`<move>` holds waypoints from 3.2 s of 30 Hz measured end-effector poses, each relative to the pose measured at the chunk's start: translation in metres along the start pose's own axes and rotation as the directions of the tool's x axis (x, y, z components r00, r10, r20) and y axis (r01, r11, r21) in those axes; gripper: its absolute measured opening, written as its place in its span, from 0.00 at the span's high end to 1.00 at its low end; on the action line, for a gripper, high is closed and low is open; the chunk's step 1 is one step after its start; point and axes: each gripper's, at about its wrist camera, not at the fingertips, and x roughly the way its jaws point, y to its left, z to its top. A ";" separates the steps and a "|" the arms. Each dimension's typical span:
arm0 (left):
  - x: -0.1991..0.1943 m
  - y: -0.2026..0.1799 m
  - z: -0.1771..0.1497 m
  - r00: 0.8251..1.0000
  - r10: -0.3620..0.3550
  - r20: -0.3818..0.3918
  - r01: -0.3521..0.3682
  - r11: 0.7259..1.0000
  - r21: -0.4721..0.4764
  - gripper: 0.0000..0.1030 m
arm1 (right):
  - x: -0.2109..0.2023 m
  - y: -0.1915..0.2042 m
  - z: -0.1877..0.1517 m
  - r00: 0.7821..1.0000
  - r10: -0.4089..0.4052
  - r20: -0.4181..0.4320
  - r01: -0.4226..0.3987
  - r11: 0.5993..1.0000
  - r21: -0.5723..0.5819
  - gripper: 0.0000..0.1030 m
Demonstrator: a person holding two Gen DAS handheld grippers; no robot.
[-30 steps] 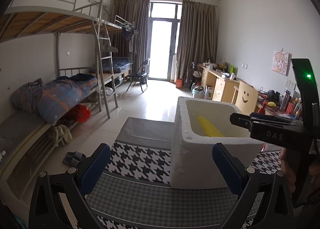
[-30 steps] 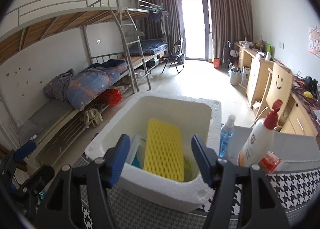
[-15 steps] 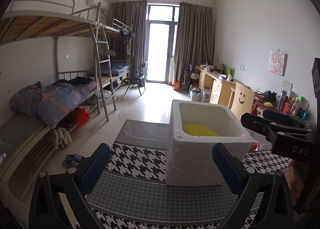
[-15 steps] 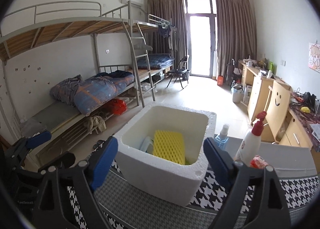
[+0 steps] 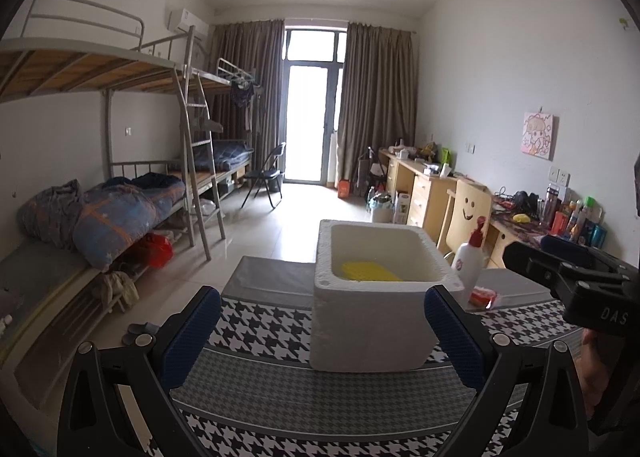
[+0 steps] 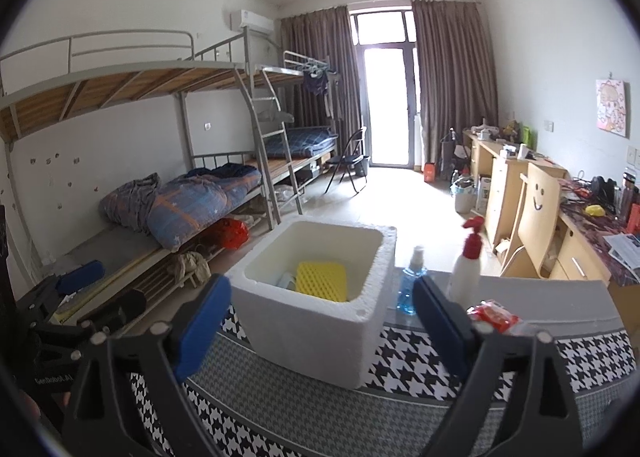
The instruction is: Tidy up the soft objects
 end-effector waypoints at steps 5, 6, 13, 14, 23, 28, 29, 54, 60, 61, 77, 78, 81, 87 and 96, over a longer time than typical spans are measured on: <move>-0.008 -0.012 -0.001 1.000 -0.018 0.010 0.017 1.000 0.022 0.01 | -0.020 -0.004 -0.008 0.999 -0.040 0.029 0.040 0.999 -0.009 0.05; -0.011 -0.016 -0.002 1.000 -0.020 0.012 0.019 0.999 0.028 0.01 | -0.024 -0.006 -0.010 0.998 -0.044 0.035 0.044 0.999 -0.004 0.05; -0.028 -0.030 -0.007 0.998 -0.053 0.038 0.051 0.997 0.049 0.01 | -0.049 -0.016 -0.017 0.995 -0.071 0.076 0.069 0.997 0.029 0.04; -0.031 -0.032 -0.007 0.998 -0.057 0.041 0.055 0.997 0.051 0.01 | -0.052 -0.017 -0.018 0.994 -0.074 0.081 0.072 0.997 0.030 0.04; -0.056 -0.049 -0.012 0.993 -0.094 0.072 0.090 0.994 0.064 0.01 | -0.079 -0.024 -0.029 0.990 -0.092 0.106 0.088 0.995 0.049 0.03; -0.064 -0.057 -0.018 0.993 -0.093 0.079 0.086 0.993 0.084 0.01 | -0.093 -0.025 -0.039 0.988 -0.098 0.119 0.092 0.994 0.050 0.00; -0.065 -0.059 -0.020 0.992 -0.092 0.082 0.084 0.993 0.087 0.01 | -0.096 -0.027 -0.042 0.988 -0.095 0.121 0.089 0.994 0.057 0.00; -0.094 -0.068 -0.051 0.984 -0.108 0.141 0.094 0.990 0.106 0.01 | -0.144 -0.016 -0.079 0.968 -0.132 0.212 0.134 0.991 0.007 0.00; -0.100 -0.064 -0.061 0.979 -0.114 0.171 0.098 0.990 0.099 0.01 | -0.147 -0.015 -0.088 0.963 -0.146 0.226 0.148 0.989 0.011 0.00; -0.100 -0.064 -0.062 0.978 -0.113 0.176 0.097 0.990 0.100 0.01 | -0.147 -0.016 -0.091 0.963 -0.150 0.225 0.152 0.988 0.011 0.00; -0.098 -0.054 -0.088 0.976 -0.060 0.209 0.045 0.996 0.074 0.01 | -0.142 -0.018 -0.119 0.957 -0.167 0.238 0.168 0.986 0.017 0.00; -0.099 -0.055 -0.090 0.974 -0.057 0.218 0.040 0.996 0.079 0.01 | -0.142 -0.018 -0.120 0.956 -0.168 0.242 0.169 0.986 0.018 0.00; -0.102 -0.055 -0.093 0.970 -0.048 0.240 0.027 0.996 0.090 0.01 | -0.140 -0.020 -0.124 0.954 -0.182 0.237 0.183 0.983 0.018 0.00; -0.100 -0.052 -0.096 0.972 -0.063 0.228 0.045 0.996 0.083 0.01 | -0.140 -0.024 -0.133 0.952 -0.188 0.240 0.183 0.982 0.043 0.00; -0.098 -0.047 -0.102 0.973 -0.058 0.224 0.041 0.996 0.081 0.01 | -0.143 -0.025 -0.142 0.944 -0.222 0.244 0.214 0.975 0.059 0.00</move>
